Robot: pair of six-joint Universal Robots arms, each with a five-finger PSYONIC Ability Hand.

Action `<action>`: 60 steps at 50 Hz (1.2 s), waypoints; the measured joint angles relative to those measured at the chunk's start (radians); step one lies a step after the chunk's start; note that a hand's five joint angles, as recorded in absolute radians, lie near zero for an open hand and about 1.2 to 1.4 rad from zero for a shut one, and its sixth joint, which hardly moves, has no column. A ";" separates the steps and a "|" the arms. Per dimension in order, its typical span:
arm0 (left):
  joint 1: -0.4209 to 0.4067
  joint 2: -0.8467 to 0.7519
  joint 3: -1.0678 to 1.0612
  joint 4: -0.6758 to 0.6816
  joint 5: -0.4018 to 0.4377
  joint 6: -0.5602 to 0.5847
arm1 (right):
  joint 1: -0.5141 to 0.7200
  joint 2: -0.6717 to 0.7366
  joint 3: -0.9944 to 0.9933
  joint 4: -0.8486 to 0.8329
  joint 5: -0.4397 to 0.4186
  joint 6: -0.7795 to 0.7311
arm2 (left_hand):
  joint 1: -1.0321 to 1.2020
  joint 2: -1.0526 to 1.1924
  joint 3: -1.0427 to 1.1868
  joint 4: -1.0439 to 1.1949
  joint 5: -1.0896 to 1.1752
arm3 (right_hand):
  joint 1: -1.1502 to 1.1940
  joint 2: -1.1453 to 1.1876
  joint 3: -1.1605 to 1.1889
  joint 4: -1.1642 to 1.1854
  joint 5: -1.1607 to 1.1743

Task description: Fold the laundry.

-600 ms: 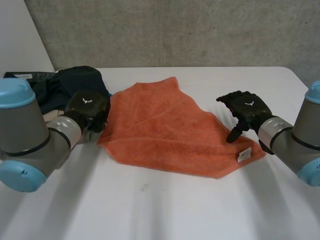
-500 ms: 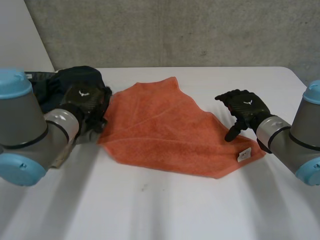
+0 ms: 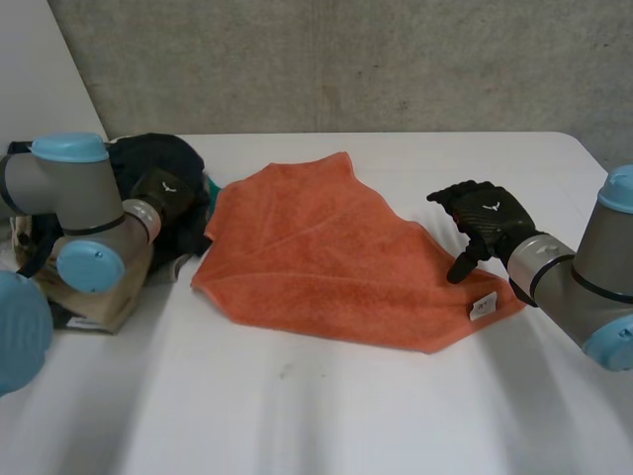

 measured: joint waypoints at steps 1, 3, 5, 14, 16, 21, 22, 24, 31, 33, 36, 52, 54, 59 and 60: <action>0.005 -0.019 0.028 0.011 -0.026 0.009 | 0.001 -0.001 0.003 -0.001 0.000 0.000 | 0.271 0.277 0.266 0.299 0.301 | 0.000 0.000 0.000 0.000 0.000; 0.018 -0.048 0.076 0.036 -0.088 0.024 | 0.001 -0.002 0.007 -0.002 0.000 -0.001 | 0.372 0.381 0.367 0.399 0.385 | 0.000 0.000 0.000 0.000 0.000; 0.035 -0.076 0.122 0.069 -0.162 0.040 | 0.002 -0.004 0.012 -0.003 0.000 -0.002 | 0.375 0.413 0.402 0.430 0.387 | 0.000 0.000 0.000 0.000 0.000; 0.137 -0.172 0.263 0.170 -0.315 0.206 | 0.002 -0.013 0.028 -0.007 0.000 -0.005 | 0.375 0.426 0.438 0.444 0.387 | 0.000 0.000 0.000 0.000 0.000; 0.149 -0.161 0.255 0.176 -0.310 0.214 | 0.001 -0.017 0.030 -0.010 0.000 -0.005 | 0.375 0.429 0.445 0.444 0.387 | 0.000 0.000 0.000 0.000 0.000; 0.139 -0.077 0.164 0.178 -0.271 0.126 | 0.000 -0.024 0.031 -0.015 -0.002 -0.006 | -0.009 -0.004 0.044 0.006 0.003 | 0.000 0.000 0.000 0.000 0.000; 0.133 -0.057 0.141 0.177 -0.262 0.103 | 0.000 -0.025 0.031 -0.015 -0.002 -0.006 | -0.103 -0.113 -0.066 -0.110 -0.104 | 0.000 0.000 -0.001 0.000 0.000; 0.118 -0.013 0.089 0.177 -0.241 0.054 | 0.000 -0.029 0.030 -0.016 -0.003 -0.006 | -0.334 -0.350 -0.287 -0.338 -0.333 | 0.000 0.000 0.000 0.000 0.000; 0.054 0.143 -0.107 0.153 -0.172 -0.056 | 0.003 -0.045 0.028 -0.017 -0.004 -0.007 | -0.553 -0.551 -0.489 -0.537 -0.527 | 0.000 0.000 0.000 0.000 0.000; 0.032 0.201 -0.182 0.129 -0.145 -0.067 | 0.004 -0.052 0.027 -0.017 -0.003 -0.008 | -0.549 -0.546 -0.487 -0.532 -0.523 | 0.000 0.000 0.000 0.000 0.000; 0.004 0.280 -0.290 0.089 -0.093 -0.073 | 0.004 -0.058 0.026 -0.017 -0.002 -0.008 | -0.485 -0.492 -0.437 -0.471 -0.475 | 0.000 0.000 0.000 0.000 0.000; -0.047 0.388 -0.603 0.018 0.202 -0.033 | 0.026 -0.057 0.038 0.011 -0.007 -0.013 | -0.281 -0.290 -0.228 -0.258 -0.264 | 0.000 0.000 0.000 0.000 0.000; -0.050 0.371 -0.598 0.027 0.208 -0.030 | 0.029 -0.057 0.042 0.017 -0.006 -0.014 | -0.281 -0.290 -0.228 -0.257 -0.263 | 0.000 0.000 0.000 0.000 0.000; -0.066 0.333 -0.578 0.053 0.213 -0.028 | 0.036 -0.052 0.055 0.029 -0.001 -0.022 | -0.194 -0.208 -0.149 -0.183 -0.189 | 0.000 0.000 0.000 0.000 0.000; -0.071 0.326 -0.573 0.061 0.212 -0.028 | 0.037 -0.051 0.056 0.029 -0.001 -0.023 | -0.147 -0.172 -0.109 -0.144 -0.151 | 0.000 0.000 0.000 0.000 0.000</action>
